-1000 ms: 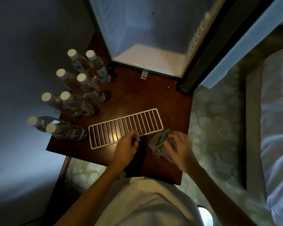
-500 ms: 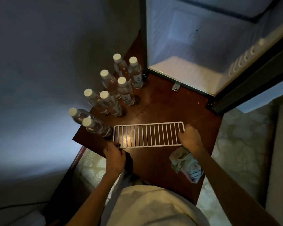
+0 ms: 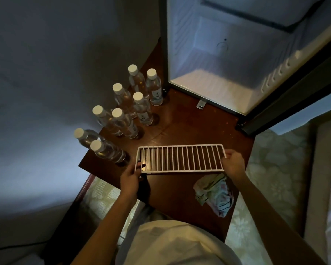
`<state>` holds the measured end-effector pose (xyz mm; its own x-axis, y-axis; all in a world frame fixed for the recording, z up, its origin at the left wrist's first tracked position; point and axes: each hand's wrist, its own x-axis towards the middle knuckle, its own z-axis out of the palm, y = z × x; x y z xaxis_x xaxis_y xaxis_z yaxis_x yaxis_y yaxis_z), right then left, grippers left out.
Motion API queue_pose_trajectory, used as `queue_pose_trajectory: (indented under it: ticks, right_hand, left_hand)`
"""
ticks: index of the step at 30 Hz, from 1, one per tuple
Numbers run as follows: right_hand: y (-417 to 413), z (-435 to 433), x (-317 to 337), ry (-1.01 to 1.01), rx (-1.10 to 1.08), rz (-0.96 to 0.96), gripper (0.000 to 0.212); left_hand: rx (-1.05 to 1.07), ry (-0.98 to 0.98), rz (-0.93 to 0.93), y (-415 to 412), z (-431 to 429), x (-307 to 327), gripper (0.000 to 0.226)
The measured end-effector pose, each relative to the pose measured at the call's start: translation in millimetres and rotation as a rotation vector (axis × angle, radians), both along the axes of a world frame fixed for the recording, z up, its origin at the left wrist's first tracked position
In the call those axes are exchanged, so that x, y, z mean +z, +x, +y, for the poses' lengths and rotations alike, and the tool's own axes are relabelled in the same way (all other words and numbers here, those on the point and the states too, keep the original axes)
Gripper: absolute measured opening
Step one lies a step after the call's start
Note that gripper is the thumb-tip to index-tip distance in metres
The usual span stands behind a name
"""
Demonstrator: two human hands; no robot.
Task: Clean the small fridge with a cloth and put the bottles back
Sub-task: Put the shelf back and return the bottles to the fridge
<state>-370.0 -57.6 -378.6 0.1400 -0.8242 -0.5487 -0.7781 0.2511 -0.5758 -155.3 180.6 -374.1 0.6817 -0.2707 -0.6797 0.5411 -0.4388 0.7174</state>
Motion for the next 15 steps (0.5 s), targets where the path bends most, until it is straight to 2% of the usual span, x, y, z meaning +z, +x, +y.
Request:
queue_pose_trajectory:
  ticks: [3, 7, 15]
  right_hand:
    - [-10, -9, 18, -0.054, -0.154, -0.159, 0.029]
    - [-14, -31, 47, -0.131, -0.243, -0.283, 0.029]
    - [-8, -61, 120, -0.099, -0.388, -0.547, 0.033]
  left_hand:
    - [0.045, -0.174, 0.083, -6, -22, 15, 0.039]
    - [0.059, -0.304, 0.103, 0, -58, 36, 0.035]
    - [0.074, -0.574, 0.064, 26, -140, 92, 0.037]
